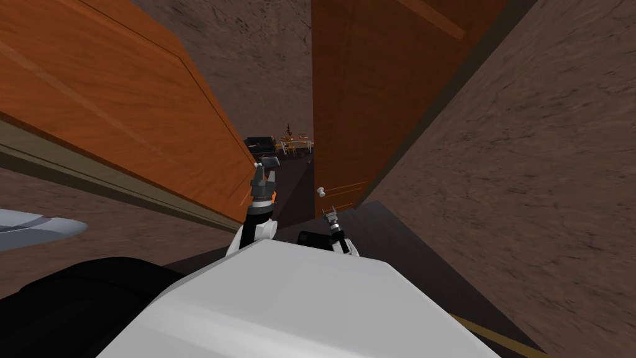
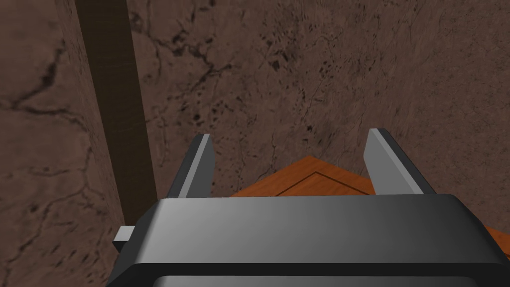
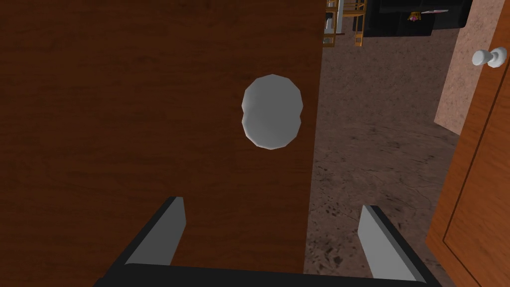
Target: Push the door open
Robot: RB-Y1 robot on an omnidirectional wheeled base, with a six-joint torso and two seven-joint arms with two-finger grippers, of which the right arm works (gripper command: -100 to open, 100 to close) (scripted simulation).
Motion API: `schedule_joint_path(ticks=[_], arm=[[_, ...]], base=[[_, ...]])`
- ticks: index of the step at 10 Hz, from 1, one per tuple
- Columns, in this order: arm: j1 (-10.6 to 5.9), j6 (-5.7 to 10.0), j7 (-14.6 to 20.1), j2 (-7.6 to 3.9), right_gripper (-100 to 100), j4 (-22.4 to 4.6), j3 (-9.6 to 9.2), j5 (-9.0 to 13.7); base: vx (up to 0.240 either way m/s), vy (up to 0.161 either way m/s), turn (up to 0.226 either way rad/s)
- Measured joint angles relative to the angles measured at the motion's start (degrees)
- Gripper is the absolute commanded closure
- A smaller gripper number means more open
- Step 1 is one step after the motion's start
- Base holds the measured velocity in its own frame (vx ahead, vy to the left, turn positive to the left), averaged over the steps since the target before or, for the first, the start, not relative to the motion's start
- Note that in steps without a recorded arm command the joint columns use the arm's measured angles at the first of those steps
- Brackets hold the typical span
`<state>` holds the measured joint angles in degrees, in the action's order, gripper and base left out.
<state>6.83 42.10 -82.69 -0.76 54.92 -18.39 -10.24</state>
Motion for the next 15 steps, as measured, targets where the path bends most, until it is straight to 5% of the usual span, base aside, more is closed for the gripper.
schedule_joint_path(ticks=[4, 8, 9, 15], arm=[[-0.5, 0.32, -0.1, -1.51, -100, -0.9, 0.49, 0.2], [-0.67, 0.39, -0.2, -0.65, -100, -1.2, 0.93, 0.3], [-0.7, 0.39, -0.2, -0.57, 100, -1.2, 0.94, 0.3], [-0.9, 0.19, -0.2, -0.45, 100, -1.2, 0.79, 0.3]], base=[[0.184, 0.072, 0.017], [0.172, 0.068, 0.016], [-0.012, 0.0, 0.015], [-0.004, 0.001, 0.009]])
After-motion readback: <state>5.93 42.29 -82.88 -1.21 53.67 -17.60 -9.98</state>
